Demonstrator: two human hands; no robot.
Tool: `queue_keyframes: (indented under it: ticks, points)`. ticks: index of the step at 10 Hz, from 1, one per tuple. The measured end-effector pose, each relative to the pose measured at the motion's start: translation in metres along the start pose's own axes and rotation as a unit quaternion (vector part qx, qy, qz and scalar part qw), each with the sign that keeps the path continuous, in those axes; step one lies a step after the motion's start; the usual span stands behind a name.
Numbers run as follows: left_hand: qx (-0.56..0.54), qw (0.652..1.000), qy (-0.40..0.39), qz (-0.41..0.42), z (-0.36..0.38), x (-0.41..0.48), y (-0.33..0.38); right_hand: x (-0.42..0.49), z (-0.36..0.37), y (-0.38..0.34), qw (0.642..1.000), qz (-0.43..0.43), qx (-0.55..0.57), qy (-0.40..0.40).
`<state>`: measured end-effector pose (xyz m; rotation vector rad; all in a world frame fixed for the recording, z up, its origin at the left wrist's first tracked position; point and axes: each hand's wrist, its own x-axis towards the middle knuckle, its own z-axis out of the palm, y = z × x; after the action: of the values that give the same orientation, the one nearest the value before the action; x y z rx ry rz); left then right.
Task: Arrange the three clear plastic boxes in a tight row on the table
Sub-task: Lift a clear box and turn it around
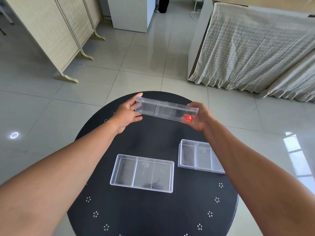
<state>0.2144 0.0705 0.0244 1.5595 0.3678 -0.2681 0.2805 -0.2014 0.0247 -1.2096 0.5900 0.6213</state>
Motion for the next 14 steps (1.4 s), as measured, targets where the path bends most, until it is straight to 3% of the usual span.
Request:
queue_keyframes:
  ticks: [1, 2, 3, 5, 11, 14]
  points:
    - [-0.122, 0.990, -0.050, -0.055, -0.008, -0.004, -0.002, 0.007, 0.000, 0.003, 0.999, -0.022, -0.008, 0.026]
    - [-0.178, 0.979, -0.011, -0.103, -0.008, -0.005, -0.007, 0.009, 0.005, 0.007, 0.999, -0.015, -0.027, 0.025]
    - [-0.145, 0.980, 0.050, -0.125, -0.004, 0.000, -0.017, 0.015, 0.012, 0.013, 0.998, -0.024, -0.045, 0.032]
    - [-0.121, 0.980, 0.071, -0.142, -0.001, 0.007, -0.032, 0.019, 0.023, 0.013, 0.992, -0.020, -0.087, 0.084]
    - [-0.002, 0.992, 0.046, -0.114, 0.013, 0.028, -0.056, 0.022, 0.021, 0.034, 0.963, -0.004, -0.198, 0.181]
    - [0.067, 0.992, 0.043, -0.097, 0.022, 0.030, -0.060, 0.029, 0.012, 0.039, 0.941, -0.037, -0.302, 0.149]
